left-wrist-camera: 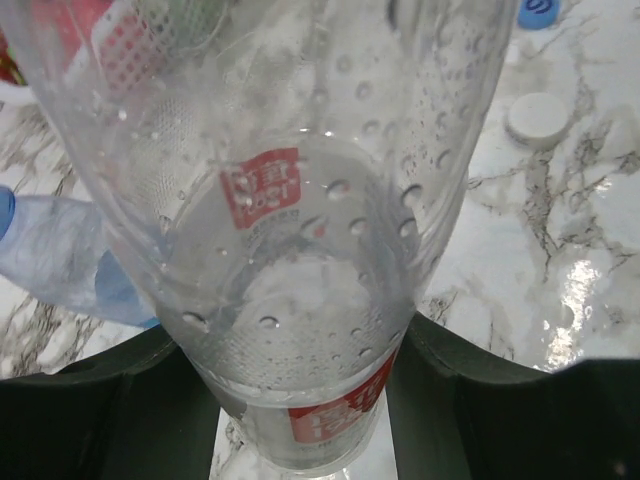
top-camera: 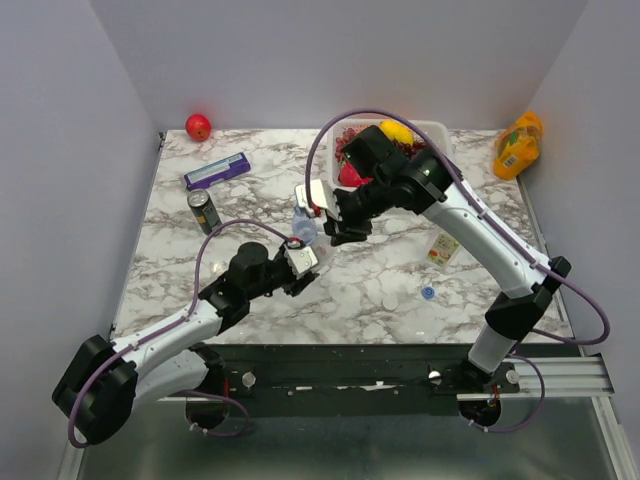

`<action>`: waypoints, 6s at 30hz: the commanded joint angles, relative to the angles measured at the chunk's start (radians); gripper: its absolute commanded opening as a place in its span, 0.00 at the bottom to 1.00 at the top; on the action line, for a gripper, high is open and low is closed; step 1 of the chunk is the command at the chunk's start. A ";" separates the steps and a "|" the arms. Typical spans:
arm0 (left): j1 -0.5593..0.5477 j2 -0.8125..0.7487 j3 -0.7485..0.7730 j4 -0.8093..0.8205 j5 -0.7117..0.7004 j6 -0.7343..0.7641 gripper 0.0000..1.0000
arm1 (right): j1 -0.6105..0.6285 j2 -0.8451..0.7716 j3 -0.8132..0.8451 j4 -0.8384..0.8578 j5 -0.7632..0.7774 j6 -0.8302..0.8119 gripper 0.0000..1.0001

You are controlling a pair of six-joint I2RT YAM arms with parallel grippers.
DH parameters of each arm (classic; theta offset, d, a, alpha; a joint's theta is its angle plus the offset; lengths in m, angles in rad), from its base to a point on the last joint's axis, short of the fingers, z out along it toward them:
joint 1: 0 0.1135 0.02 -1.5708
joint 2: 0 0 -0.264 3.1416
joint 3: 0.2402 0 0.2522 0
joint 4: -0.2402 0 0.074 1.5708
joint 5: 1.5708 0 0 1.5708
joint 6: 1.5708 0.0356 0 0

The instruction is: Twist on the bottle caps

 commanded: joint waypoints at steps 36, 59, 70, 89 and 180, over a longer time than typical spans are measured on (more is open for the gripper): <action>-0.061 0.012 0.079 0.029 -0.156 -0.361 0.00 | -0.189 -0.016 -0.039 0.207 -0.131 0.658 0.83; -0.061 0.020 0.119 0.035 -0.067 -0.351 0.43 | -0.192 0.046 -0.027 0.277 -0.070 0.666 0.27; -0.052 -0.036 0.153 -0.224 -0.185 -0.319 0.98 | -0.408 -0.103 -0.198 0.248 0.093 0.501 0.23; -0.032 -0.033 0.228 -0.424 -0.196 -0.310 0.98 | -0.623 -0.023 -0.373 0.487 0.006 0.341 0.25; 0.535 -0.135 0.414 -0.491 0.020 -0.260 0.99 | -0.163 0.373 -0.024 0.601 0.041 0.516 0.19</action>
